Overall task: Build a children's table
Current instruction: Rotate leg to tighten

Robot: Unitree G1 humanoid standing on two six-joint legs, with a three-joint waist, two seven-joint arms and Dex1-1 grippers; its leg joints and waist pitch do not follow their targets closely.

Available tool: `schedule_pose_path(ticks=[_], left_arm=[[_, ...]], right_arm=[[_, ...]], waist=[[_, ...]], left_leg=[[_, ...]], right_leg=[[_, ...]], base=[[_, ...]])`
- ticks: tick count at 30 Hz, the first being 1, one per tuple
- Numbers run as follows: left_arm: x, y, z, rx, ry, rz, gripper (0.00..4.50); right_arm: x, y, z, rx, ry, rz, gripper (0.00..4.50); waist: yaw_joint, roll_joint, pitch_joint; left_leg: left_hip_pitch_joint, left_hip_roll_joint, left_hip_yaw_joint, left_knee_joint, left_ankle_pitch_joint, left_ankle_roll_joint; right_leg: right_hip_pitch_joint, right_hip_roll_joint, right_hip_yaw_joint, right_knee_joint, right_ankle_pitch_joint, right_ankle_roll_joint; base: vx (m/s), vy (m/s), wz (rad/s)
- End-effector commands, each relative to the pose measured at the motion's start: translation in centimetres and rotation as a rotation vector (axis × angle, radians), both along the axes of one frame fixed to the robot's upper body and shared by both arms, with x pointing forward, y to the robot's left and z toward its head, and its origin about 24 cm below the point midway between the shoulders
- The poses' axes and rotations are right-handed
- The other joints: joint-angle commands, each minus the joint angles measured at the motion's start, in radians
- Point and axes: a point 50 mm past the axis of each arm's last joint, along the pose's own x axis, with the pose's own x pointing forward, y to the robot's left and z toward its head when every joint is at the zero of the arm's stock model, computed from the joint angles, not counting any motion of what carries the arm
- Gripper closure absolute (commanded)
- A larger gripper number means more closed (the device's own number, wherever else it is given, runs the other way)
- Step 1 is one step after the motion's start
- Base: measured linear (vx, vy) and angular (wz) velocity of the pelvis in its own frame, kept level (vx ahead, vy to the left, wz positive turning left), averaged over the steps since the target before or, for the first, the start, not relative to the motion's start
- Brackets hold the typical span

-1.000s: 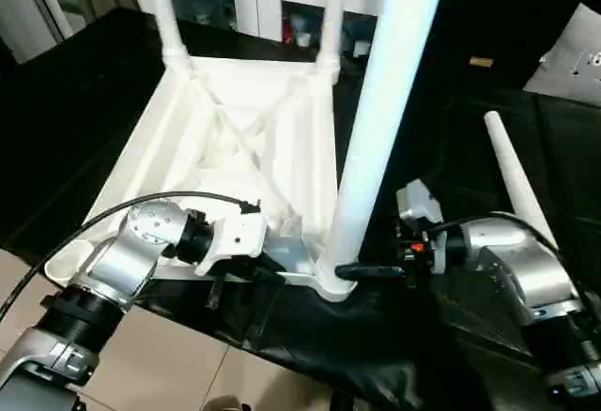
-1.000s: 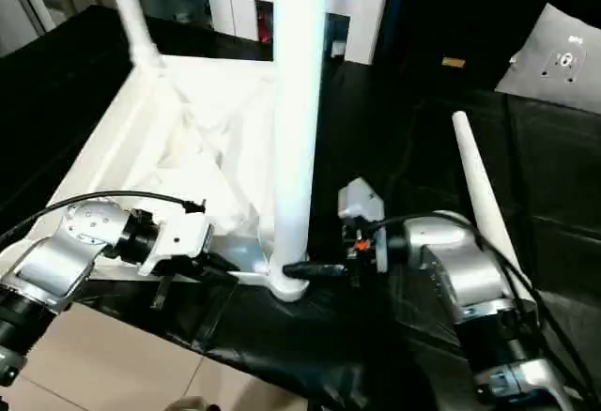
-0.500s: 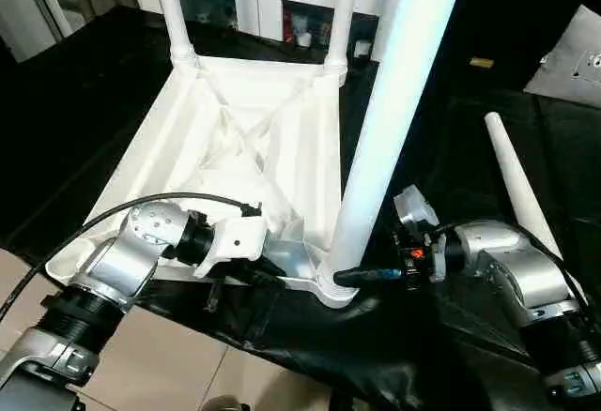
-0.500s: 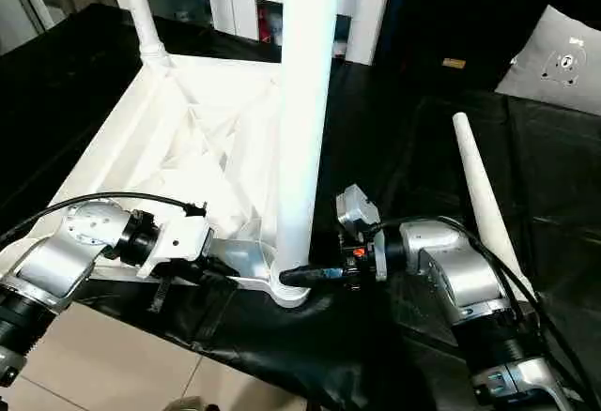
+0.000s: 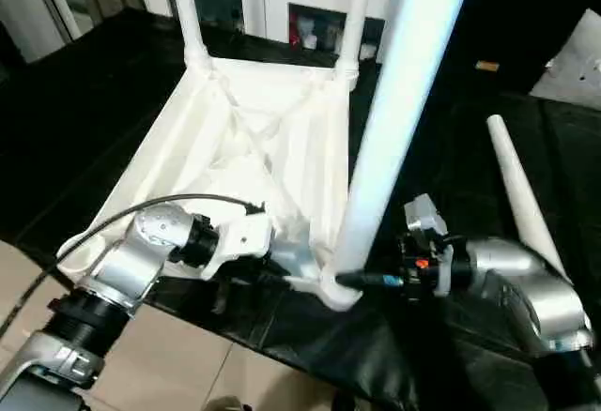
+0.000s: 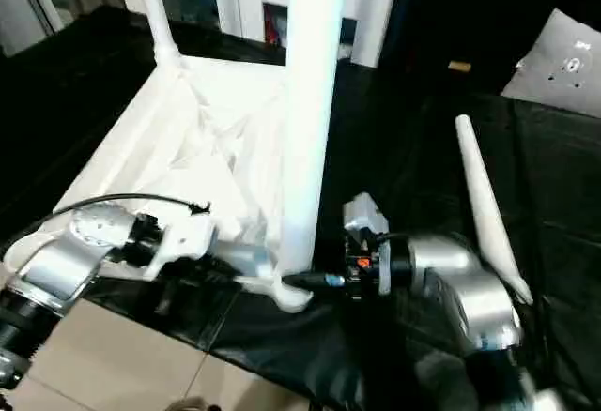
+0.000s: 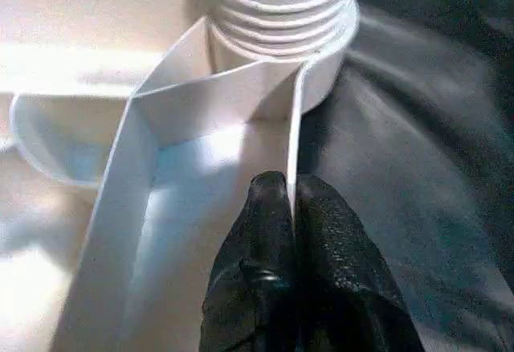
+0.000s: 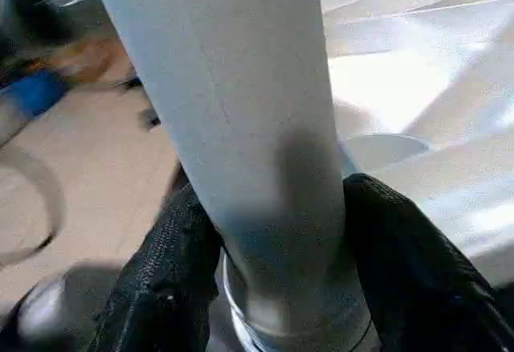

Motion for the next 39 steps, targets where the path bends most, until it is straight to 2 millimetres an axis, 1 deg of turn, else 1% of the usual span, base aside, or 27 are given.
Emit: schedule_pose_path(ticks=[1, 2, 3, 4, 5, 6, 7, 8, 10, 11, 12, 14, 15, 16, 17, 18, 20, 21, 24, 25, 26, 27, 30, 31, 33, 36, 39], left_arm=[[0.1, -2.1, 0.0, -0.051, -0.016, 0.075, 4.50], [0.2, -2.2, 0.0, -0.057, -0.019, 0.094, 4.50], [0.3, -2.7, 0.1, -0.069, -0.026, 0.131, 4.50], [0.7, -3.5, 0.2, -0.087, -0.041, 0.202, 4.50], [0.8, -3.8, 0.2, -0.097, -0.044, 0.235, 4.50], [1.1, -4.4, 0.2, -0.113, -0.048, 0.279, 4.50], [1.4, -5.1, 0.4, -0.129, -0.062, 0.340, 4.50], [1.7, -5.6, 0.5, -0.144, -0.076, 0.383, 4.50], [2.6, -6.9, 1.0, -0.184, -0.103, 0.497, 4.50], [2.8, -7.2, 1.2, -0.198, -0.110, 0.526, 4.50], [3.2, -8.1, 1.6, -0.225, -0.127, 0.585, 4.50], [3.3, -8.7, 1.9, -0.241, -0.142, 0.619, 4.50], [3.4, -9.2, 2.2, -0.249, -0.149, 0.632, 4.50], [3.4, -9.6, 2.4, -0.254, -0.154, 0.639, 4.50], [3.3, -9.9, 2.6, -0.257, -0.161, 0.640, 4.50], [3.2, -10.1, 2.7, -0.252, -0.163, 0.631, 4.50], [3.0, -9.9, 2.6, -0.229, -0.172, 0.618, 4.50], [3.0, -9.8, 2.5, -0.218, -0.177, 0.617, 4.50], [2.7, -8.5, 2.0, -0.177, -0.175, 0.592, 4.50], [2.5, -8.1, 1.8, -0.167, -0.170, 0.579, 4.50], [2.4, -7.9, 1.7, -0.162, -0.167, 0.571, 4.50], [2.0, -7.1, 1.3, -0.145, -0.158, 0.524, 4.50], [1.6, -6.3, 1.0, -0.134, -0.152, 0.477, 4.50], [1.4, -5.7, 0.7, -0.118, -0.148, 0.455, 4.50], [1.2, -5.3, 0.6, -0.107, -0.144, 0.444, 4.50], [1.0, -4.1, 0.2, -0.079, -0.138, 0.409, 4.50], [0.6, -2.8, -0.1, -0.063, -0.120, 0.339, 4.50]], right_arm=[[-0.3, 2.0, -0.9, 0.027, 0.067, -0.060, 2.41], [-0.3, 2.1, -0.9, 0.033, 0.061, -0.085, 2.41], [-0.2, 2.5, -1.0, 0.047, 0.065, -0.137, 2.41], [0.0, 3.2, -1.3, 0.043, 0.069, -0.231, 2.41], [0.1, 3.5, -1.4, 0.038, 0.065, -0.265, 2.41], [0.2, 3.9, -1.6, 0.026, 0.065, -0.316, 2.42], [0.5, 4.3, -1.8, 0.008, 0.072, -0.392, 2.42], [0.9, 4.6, -2.0, -0.006, 0.075, -0.458, 2.43], [1.8, 5.1, -2.2, -0.005, 0.106, -0.616, 2.43], [2.1, 5.2, -2.3, -0.010, 0.110, -0.655, 2.44], [2.7, 5.7, -2.3, -0.018, 0.118, -0.736, 2.45], [3.1, 6.0, -2.2, -0.014, 0.126, -0.790, 2.46], [3.4, 6.3, -2.1, -0.016, 0.132, -0.832, 2.46], [3.7, 6.5, -2.1, -0.024, 0.136, -0.871, 2.46], [3.9, 6.6, -2.0, -0.034, 0.138, -0.914, 2.46], [4.0, 6.6, -2.0, -0.027, 0.137, -0.930, 2.11], [4.1, 6.7, -1.9, -0.015, 0.125, -0.950, 1.90], [4.1, 6.8, -1.9, -0.015, 0.117, -0.951, 1.76], [4.1, 6.5, -1.6, 0.010, 0.086, -0.936, 1.56], [4.1, 6.4, -1.4, 0.018, 0.075, -0.919, 1.43], [4.1, 6.4, -1.3, 0.021, 0.068, -0.907, 1.43], [3.9, 5.8, -0.8, 0.010, -0.001, -0.838, 1.25], [3.6, 4.9, -0.5, 0.010, -0.038, -0.783, 1.04], [3.4, 4.0, -0.4, 0.011, -0.052, -0.757, 0.92], [3.3, 3.5, -0.3, 0.010, -0.062, -0.740, 0.84], [2.8, 1.8, 0.2, 0.005, -0.101, -0.654, 0.60], [2.3, 0.1, 1.0, 0.002, -0.144, -0.520, 0.32]], waist=[[-0.017, -0.004, -0.025], [-0.022, -0.004, -0.025], [-0.036, 0.006, -0.024], [-0.044, 0.005, -0.025], [-0.057, 0.011, -0.024], [-0.071, 0.020, -0.024], [-0.078, 0.021, -0.021], [-0.087, 0.027, -0.020], [-0.105, 0.031, -0.011], [-0.115, 0.033, -0.011], [-0.128, 0.031, -0.011], [-0.131, 0.034, -0.008], [-0.137, 0.027, -0.008], [-0.137, 0.026, -0.011], [-0.134, 0.024, -0.013], [-0.132, 0.025, -0.012], [-0.126, 0.024, -0.017], [-0.122, 0.022, -0.024], [-0.115, 0.011, -0.040], [-0.111, 0.013, -0.041], [-0.111, 0.012, -0.042], [-0.105, 0.010, -0.055], [-0.099, 0.005, -0.059], [-0.092, 0.001, -0.060], [-0.084, 0.008, -0.054], [-0.071, 0.008, -0.049], [-0.060, 0.009, -0.046]], left_leg=[[-0.004, 0.032, -0.015, -0.083, -0.268, 0.036], [-0.005, 0.032, -0.017, -0.084, -0.269, 0.033], [-0.002, 0.034, -0.022, -0.086, -0.291, 0.034], [-0.007, 0.036, -0.025, -0.087, -0.295, 0.033], [-0.013, 0.040, -0.033, -0.091, -0.315, 0.032], [-0.015, 0.045, -0.039, -0.094, -0.341, 0.034], [-0.017, 0.049, -0.043, -0.097, -0.356, 0.034], [-0.006, 0.052, -0.043, -0.097, -0.385, 0.037], [-0.008, 0.057, -0.049, -0.104, -0.445, 0.033], [0.000, 0.059, -0.050, -0.104, -0.492, 0.030], [-0.007, 0.066, -0.057, -0.110, -0.517, 0.030], [-0.025, 0.074, -0.065, -0.122, -0.543, 0.031], [-0.005, 0.053, -0.052, -0.108, -0.515, 0.029], [-0.003, 0.041, -0.048, -0.099, -0.466, 0.030], [-0.020, 0.035, -0.047, -0.095, -0.366, 0.041], [-0.027, 0.038, -0.047, -0.097, -0.336, 0.047], [-0.031, 0.046, -0.046, -0.098, -0.269, 0.057], [-0.041, 0.051, -0.044, -0.097, -0.193, 0.069], [-0.047, 0.045, -0.035, -0.087, -0.092, 0.101], [-0.039, 0.044, -0.028, -0.083, -0.065, 0.126], [-0.041, 0.042, -0.026, -0.080, -0.056, 0.136], [-0.050, 0.037, -0.025, -0.069, 0.030, 0.170], [-0.054, 0.031, -0.019, -0.054, 0.138, 0.240], [-0.053, 0.027, -0.017, -0.053, 0.131, 0.252], [-0.049, 0.033, -0.015, -0.055, 0.094, 0.250], [-0.046, 0.041, -0.014, -0.059, 0.037, 0.205], [-0.038, 0.047, -0.011, -0.062, -0.014, 0.163]], right_leg=[[0.041, -0.075, 0.036, -0.129, -0.776, -0.011], [0.043, -0.075, 0.032, -0.133, -0.788, 0.004], [0.044, -0.075, 0.021, -0.144, -0.787, 0.017], [0.051, -0.074, 0.013, -0.144, -0.765, 0.018], [0.061, -0.077, -0.005, -0.150, -0.738, 0.024], [0.068, -0.080, -0.015, -0.154, -0.711, 0.027], [0.071, -0.080, -0.019, -0.155, -0.695, 0.026], [0.066, -0.081, -0.028, -0.161, -0.666, 0.015], [0.069, -0.082, -0.044, -0.164, -0.653, 0.016], [0.069, -0.080, -0.056, -0.169, -0.654, 0.032], [0.078, -0.087, -0.055, -0.157, -0.615, 0.029], [0.087, -0.089, -0.046, -0.139, -0.584, 0.028], [0.062, -0.101, -0.034, -0.158, -0.635, 0.015], [0.059, -0.107, -0.034, -0.165, -0.659, 0.011], [0.068, -0.115, -0.027, -0.160, -0.649, -0.001], [0.070, -0.115, -0.024, -0.157, -0.635, -0.007], [0.069, -0.113, -0.013, -0.144, -0.552, -0.040], [0.073, -0.108, 0.000, -0.120, -0.420, -0.090], [0.077, -0.101, 0.021, -0.086, -0.274, -0.153], [0.068, -0.098, 0.026, -0.085, -0.259, -0.179], [0.070, -0.099, 0.028, -0.081, -0.252, -0.191], [0.080, -0.098, 0.031, -0.063, -0.165, -0.213], [0.080, -0.091, 0.033, -0.042, -0.012, -0.241], [0.080, -0.087, 0.032, -0.043, -0.024, -0.238], [0.075, -0.087, 0.028, -0.052, -0.112, -0.224], [0.073, -0.082, 0.025, -0.065, -0.265, -0.169], [0.066, -0.078, 0.026, -0.075, -0.334, -0.137]], base=[[0.000, 0.000, 0.00], [-0.051, 0.014, -0.04], [-0.051, 0.014, -0.04], [0.000, 0.000, 0.00], [0.000, 0.000, 0.00], [0.000, 0.000, 0.00], [0.000, 0.000, 0.00], [-0.026, 0.054, -0.01], [-0.013, 0.027, 0.00], [0.000, 0.000, 0.00], [0.000, 0.000, 0.00], [0.000, 0.000, 0.00], [0.000, 0.000, 0.00], [0.000, 0.000, 0.00], [0.000, 0.000, 0.00], [0.000, 0.000, 0.00], [0.033, -0.007, 0.01], [0.065, -0.014, 0.02], [0.064, -0.028, 0.03], [0.069, -0.056, 0.02], [0.061, -0.069, -0.01], [0.061, -0.069, -0.01], [0.039, -0.064, -0.02], [0.014, -0.058, 0.00], [-0.003, -0.052, 0.01], [0.000, 0.000, 0.00], [0.000, 0.000, 0.00]])
